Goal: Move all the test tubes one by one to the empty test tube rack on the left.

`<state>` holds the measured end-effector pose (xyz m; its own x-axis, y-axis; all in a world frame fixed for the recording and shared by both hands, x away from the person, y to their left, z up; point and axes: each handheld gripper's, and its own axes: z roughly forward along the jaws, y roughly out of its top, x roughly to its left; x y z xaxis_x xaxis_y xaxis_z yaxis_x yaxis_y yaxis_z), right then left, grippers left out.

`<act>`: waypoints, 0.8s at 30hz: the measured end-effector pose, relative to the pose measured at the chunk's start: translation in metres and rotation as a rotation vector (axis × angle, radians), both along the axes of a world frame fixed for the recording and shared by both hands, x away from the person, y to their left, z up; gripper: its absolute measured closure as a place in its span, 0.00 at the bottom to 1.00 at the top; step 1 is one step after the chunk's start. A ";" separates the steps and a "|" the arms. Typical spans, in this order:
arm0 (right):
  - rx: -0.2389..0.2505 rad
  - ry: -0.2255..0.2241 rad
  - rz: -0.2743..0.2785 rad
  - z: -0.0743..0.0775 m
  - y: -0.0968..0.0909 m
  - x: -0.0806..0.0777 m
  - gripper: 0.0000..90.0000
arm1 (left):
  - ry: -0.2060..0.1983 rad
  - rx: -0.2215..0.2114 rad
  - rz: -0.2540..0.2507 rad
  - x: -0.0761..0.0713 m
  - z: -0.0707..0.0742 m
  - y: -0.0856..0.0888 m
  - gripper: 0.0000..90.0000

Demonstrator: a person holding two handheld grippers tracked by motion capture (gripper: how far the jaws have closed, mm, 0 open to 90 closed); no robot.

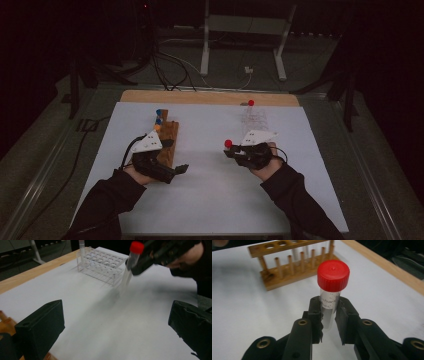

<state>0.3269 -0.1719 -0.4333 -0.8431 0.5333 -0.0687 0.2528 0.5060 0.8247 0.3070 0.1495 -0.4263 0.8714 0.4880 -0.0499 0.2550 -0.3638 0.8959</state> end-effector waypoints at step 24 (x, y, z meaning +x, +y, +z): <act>-0.010 0.020 0.092 -0.017 0.028 -0.024 0.84 | 0.006 -0.029 -0.151 -0.003 0.002 -0.050 0.07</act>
